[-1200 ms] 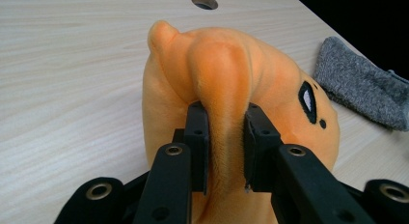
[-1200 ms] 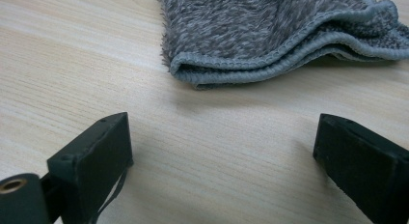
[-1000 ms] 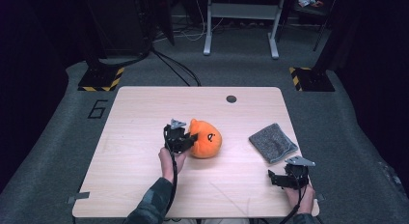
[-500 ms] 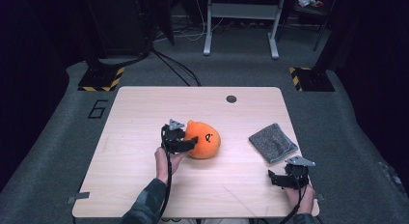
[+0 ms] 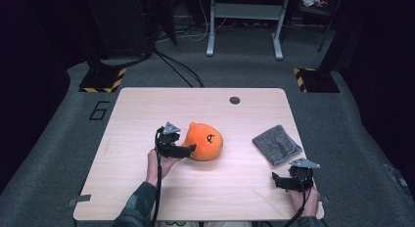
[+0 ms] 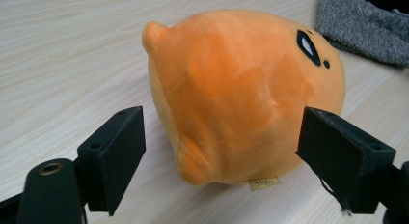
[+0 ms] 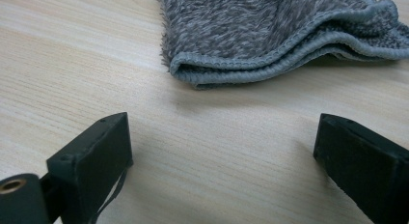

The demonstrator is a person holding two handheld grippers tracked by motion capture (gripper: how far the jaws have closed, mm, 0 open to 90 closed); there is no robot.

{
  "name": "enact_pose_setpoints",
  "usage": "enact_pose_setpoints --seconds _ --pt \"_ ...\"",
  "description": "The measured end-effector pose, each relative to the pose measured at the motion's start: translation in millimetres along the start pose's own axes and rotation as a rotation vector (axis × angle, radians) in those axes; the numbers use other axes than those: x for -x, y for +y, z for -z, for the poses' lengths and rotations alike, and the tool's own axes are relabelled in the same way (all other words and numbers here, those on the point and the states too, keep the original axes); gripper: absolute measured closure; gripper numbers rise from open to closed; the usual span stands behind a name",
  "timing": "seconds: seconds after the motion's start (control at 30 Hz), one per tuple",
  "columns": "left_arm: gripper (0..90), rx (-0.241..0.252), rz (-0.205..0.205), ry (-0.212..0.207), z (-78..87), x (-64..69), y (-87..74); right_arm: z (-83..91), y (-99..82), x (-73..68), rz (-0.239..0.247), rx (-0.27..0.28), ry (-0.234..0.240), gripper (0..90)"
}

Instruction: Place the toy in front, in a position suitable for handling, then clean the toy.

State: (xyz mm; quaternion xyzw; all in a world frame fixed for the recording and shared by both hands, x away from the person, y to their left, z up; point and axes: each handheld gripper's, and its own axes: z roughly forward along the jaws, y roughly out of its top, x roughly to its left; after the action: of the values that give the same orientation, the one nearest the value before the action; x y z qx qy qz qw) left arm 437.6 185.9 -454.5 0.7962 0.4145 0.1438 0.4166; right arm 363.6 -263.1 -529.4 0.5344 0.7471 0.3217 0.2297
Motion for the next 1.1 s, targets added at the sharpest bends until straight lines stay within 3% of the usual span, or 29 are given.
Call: enact_pose_setpoints --seconds 0.23,0.37,0.6,0.87,1.1 --pt "20.4 -0.035 -0.035 -0.037 -1.6 -5.1 -4.7 -0.1 0.1 0.0 0.000 0.001 -0.001 5.2" --pt "20.8 -0.057 -0.059 -0.033 -4.9 -9.6 -7.5 -0.1 0.1 -0.2 0.000 0.001 -0.001 5.2" --pt "25.2 -0.064 -0.029 -0.074 -9.5 -16.3 -11.4 -0.1 0.0 -0.2 -0.001 0.001 -0.002 5.2" --pt "44.2 -0.065 -0.029 -0.106 -10.9 -15.0 -14.2 0.1 0.0 -0.2 0.001 0.002 -0.001 5.5" --pt "53.7 -0.086 -0.051 -0.089 -10.5 -9.4 -12.9 0.3 0.6 1.3 0.000 -0.002 0.004 5.3"
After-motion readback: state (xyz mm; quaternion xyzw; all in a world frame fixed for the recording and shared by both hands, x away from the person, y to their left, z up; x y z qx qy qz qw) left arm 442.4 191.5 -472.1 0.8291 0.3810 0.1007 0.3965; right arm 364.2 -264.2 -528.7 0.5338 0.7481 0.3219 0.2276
